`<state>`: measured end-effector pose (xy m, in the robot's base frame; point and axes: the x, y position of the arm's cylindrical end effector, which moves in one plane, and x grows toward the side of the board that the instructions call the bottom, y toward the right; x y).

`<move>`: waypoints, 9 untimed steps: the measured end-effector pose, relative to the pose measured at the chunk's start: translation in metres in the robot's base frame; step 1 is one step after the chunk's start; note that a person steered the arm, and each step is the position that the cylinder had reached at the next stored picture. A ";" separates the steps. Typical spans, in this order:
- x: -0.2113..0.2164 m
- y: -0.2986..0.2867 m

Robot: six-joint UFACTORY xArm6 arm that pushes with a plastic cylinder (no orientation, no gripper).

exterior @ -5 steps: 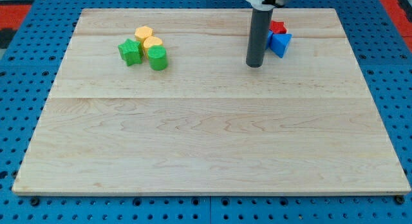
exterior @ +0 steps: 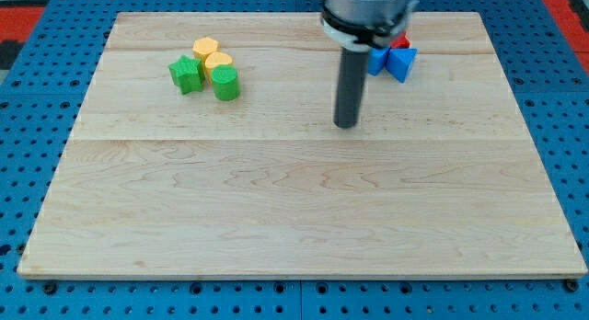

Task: Push the green blocks towards blue blocks

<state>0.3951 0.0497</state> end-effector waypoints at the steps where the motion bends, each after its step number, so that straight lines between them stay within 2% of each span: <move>1: -0.062 -0.004; 2: -0.079 -0.089; 5: -0.098 -0.163; 9: -0.112 -0.141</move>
<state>0.2835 -0.0912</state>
